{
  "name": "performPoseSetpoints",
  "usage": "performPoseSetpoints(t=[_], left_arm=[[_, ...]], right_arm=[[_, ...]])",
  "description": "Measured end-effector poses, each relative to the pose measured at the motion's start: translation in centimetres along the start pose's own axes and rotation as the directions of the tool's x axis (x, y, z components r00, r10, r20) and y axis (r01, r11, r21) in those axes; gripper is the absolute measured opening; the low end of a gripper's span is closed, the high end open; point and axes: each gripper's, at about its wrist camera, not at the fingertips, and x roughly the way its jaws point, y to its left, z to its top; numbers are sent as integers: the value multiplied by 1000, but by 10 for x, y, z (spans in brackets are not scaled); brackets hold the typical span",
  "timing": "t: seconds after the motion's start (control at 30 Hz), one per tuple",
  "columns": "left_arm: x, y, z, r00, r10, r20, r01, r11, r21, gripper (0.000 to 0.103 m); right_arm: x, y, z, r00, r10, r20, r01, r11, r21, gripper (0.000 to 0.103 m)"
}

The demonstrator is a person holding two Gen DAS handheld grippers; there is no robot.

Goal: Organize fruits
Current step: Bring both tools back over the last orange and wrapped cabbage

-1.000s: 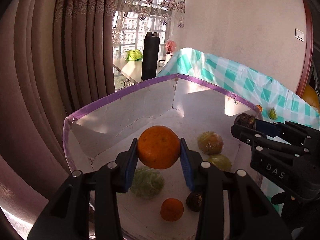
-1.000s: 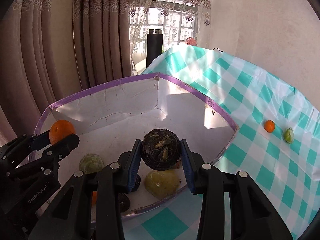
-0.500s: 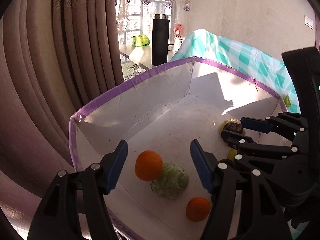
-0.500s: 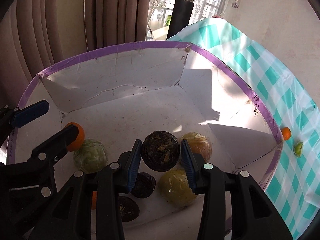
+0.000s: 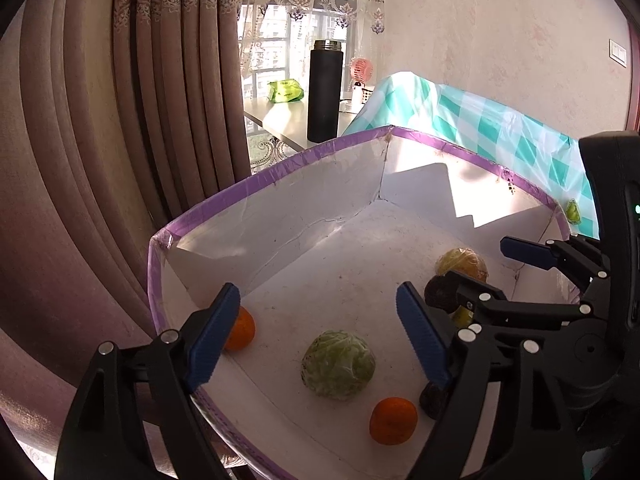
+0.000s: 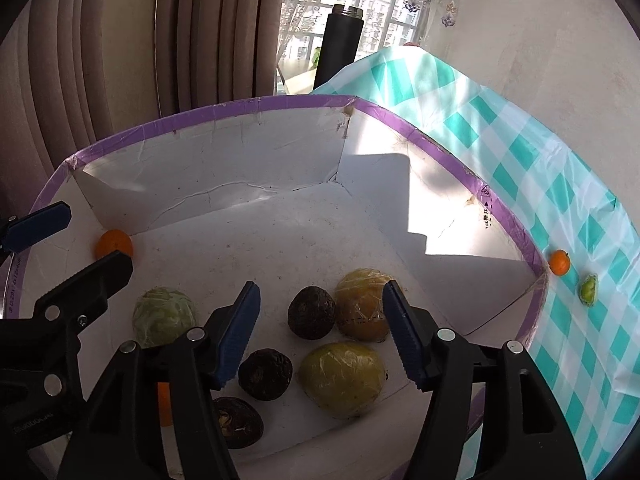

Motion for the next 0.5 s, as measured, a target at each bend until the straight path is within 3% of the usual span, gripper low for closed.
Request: performPoseSetpoints(t=[0.07, 0.23, 0.37, 0.5], left_arm=[[0, 3, 0, 999, 46, 2, -46, 999, -13, 94], [-5, 3, 2, 998, 62, 6, -62, 998, -2, 96], [-23, -1, 5, 992, 101, 75, -101, 995, 4, 101], [-37, -17, 9, 988, 97, 116, -103, 994, 47, 101]], right_arm=[[-2, 0, -1, 1000, 2, 9, -2, 1000, 4, 62], [-14, -7, -4, 996, 34, 85, -38, 998, 46, 63], [-44, -32, -8, 974, 58, 219, -92, 985, 146, 85], [-62, -62, -17, 967, 6, 253, -59, 978, 201, 86]])
